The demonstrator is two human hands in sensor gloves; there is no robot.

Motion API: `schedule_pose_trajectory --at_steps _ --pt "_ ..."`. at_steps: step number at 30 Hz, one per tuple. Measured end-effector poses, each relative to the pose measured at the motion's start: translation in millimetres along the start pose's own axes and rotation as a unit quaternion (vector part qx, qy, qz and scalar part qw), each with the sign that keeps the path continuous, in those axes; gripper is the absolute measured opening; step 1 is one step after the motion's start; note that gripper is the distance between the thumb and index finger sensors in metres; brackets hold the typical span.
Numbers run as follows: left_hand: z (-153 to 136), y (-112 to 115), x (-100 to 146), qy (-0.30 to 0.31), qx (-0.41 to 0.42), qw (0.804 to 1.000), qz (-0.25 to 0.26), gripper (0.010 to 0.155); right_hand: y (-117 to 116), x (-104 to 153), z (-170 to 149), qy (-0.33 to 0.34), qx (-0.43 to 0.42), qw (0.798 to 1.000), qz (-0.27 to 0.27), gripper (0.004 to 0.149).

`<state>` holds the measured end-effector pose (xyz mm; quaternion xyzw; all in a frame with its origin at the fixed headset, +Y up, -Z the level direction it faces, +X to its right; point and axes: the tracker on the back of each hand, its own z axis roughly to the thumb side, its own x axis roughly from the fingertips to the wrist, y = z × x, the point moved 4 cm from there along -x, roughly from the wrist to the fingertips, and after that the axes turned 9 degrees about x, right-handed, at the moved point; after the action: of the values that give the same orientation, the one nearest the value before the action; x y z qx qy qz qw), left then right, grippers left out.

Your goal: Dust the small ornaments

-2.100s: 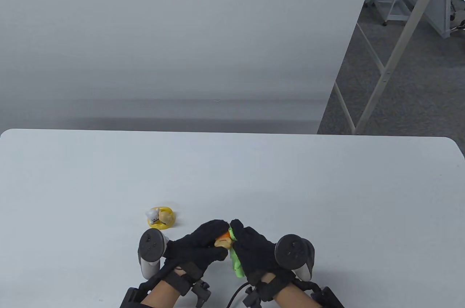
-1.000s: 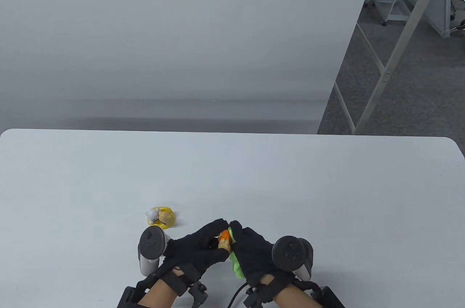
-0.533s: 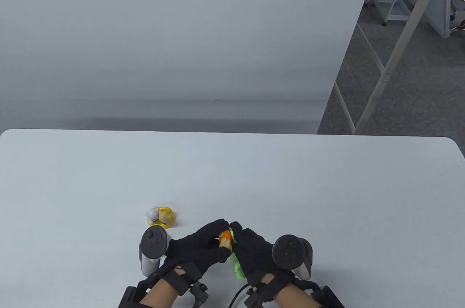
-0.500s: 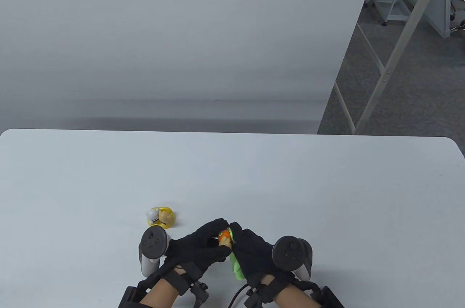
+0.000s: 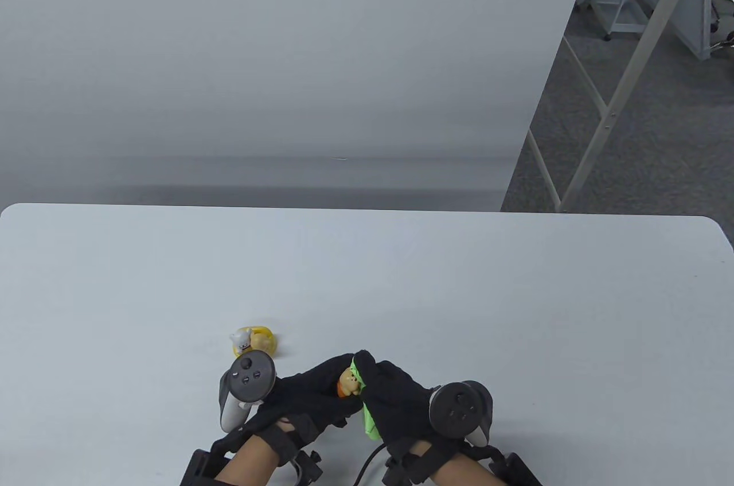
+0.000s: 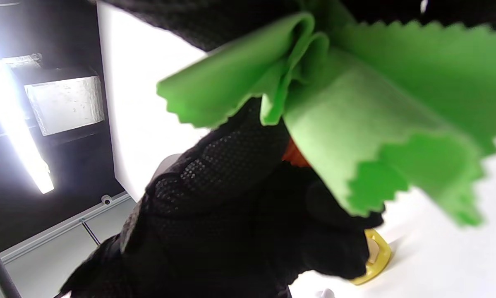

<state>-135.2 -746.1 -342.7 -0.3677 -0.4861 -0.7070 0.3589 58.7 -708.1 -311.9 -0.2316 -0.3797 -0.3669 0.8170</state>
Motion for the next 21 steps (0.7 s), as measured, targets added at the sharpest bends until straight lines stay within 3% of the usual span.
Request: schedule_pose_trajectory --at_steps 3,4,6,7,9,11,12,16,19,21 --pt "13 2 4 0.02 -0.099 0.995 0.017 0.076 -3 0 12 0.052 0.055 0.997 0.017 0.048" --pt "19 4 5 0.028 -0.166 0.985 0.028 0.076 -6 1 22 0.091 0.124 0.988 0.034 0.047" --pt "26 10 3 0.021 -0.266 0.964 0.022 0.071 -16 3 36 0.15 0.235 0.958 0.071 0.047" --pt "32 14 4 0.025 -0.325 0.945 0.031 0.06 -21 6 45 0.182 0.268 0.942 0.084 0.047" --pt "39 22 -1 0.032 -0.374 0.927 0.019 0.059 -27 6 53 0.188 0.314 0.926 0.094 0.046" --pt "46 29 -2 0.028 -0.446 0.894 0.019 0.061 -28 5 55 0.187 0.346 0.913 0.106 0.046" --pt "47 30 -2 0.021 -0.462 0.886 0.017 0.062 -28 5 55 0.182 0.346 0.914 0.11 0.046" --pt "48 21 3 0.056 -0.422 0.903 0.05 0.066 -20 -1 45 0.141 0.278 0.945 0.097 0.046" --pt "49 13 6 0.09 -0.377 0.92 0.053 0.066 -11 -5 33 0.09 0.172 0.978 0.077 0.047" --pt "54 12 8 0.115 -0.367 0.921 0.057 0.066 -7 -7 22 0.054 0.125 0.988 0.077 0.048"
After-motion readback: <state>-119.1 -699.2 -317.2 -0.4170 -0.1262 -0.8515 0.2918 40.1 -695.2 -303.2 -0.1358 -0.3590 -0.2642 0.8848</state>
